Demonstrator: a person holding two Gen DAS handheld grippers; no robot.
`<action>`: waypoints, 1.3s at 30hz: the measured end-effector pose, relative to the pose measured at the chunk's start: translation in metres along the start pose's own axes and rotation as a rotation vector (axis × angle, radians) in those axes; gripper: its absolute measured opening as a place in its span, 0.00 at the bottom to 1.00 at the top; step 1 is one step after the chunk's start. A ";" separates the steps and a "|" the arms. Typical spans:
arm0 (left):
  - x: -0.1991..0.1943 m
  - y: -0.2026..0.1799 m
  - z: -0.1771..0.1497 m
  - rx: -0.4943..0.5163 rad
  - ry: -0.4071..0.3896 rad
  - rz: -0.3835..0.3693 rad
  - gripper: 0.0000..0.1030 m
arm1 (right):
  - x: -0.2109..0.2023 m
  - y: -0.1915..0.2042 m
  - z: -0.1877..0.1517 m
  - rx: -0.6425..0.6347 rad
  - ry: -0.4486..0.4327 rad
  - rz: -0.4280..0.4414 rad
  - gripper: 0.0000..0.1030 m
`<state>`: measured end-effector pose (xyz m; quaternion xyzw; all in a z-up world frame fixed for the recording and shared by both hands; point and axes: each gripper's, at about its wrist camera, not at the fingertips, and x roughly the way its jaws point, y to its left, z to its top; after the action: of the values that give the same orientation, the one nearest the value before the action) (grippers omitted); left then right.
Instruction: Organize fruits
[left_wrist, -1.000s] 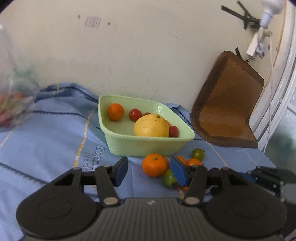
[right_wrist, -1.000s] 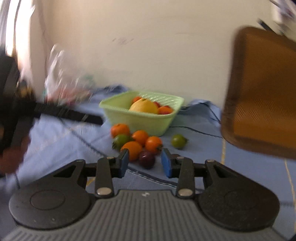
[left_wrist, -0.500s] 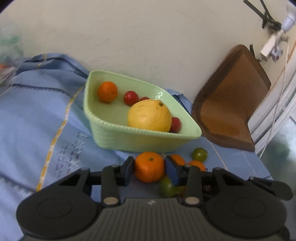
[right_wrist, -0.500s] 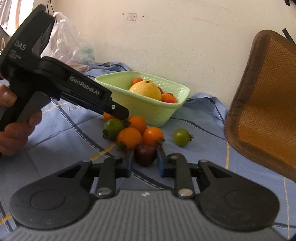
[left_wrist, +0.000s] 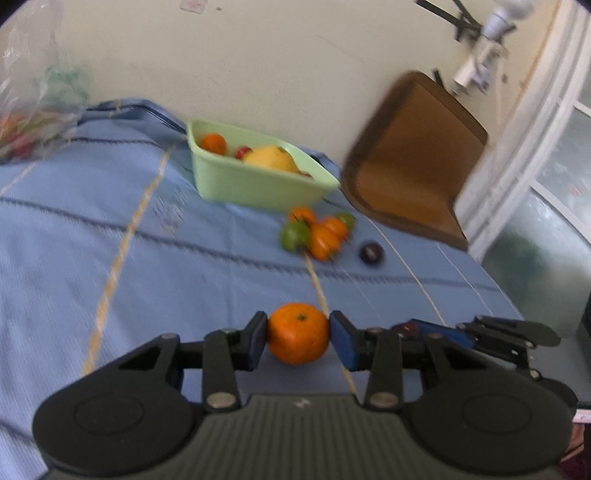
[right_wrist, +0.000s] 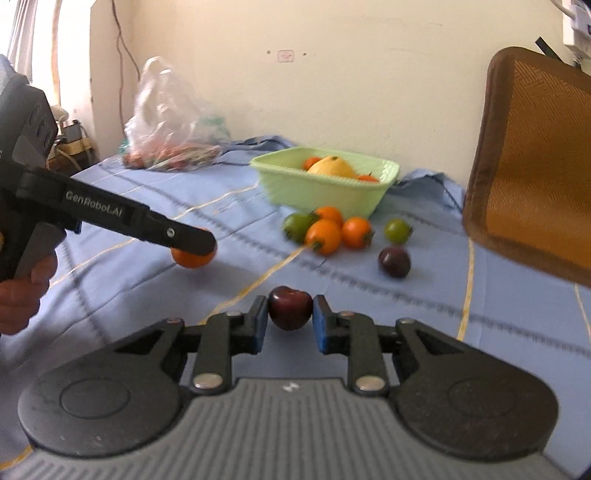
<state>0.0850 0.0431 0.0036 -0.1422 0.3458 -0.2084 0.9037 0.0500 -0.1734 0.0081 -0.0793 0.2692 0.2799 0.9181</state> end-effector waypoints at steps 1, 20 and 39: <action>-0.002 -0.005 -0.006 0.013 0.006 -0.007 0.36 | -0.004 0.004 -0.004 0.001 0.001 -0.002 0.28; -0.008 -0.033 -0.036 0.159 -0.065 0.066 0.41 | -0.013 0.027 -0.024 -0.001 -0.011 -0.068 0.32; -0.009 -0.032 -0.036 0.154 -0.074 0.074 0.44 | -0.012 0.027 -0.026 0.026 -0.012 -0.077 0.27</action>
<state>0.0454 0.0154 -0.0046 -0.0668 0.3003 -0.1955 0.9312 0.0149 -0.1648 -0.0067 -0.0758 0.2642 0.2414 0.9307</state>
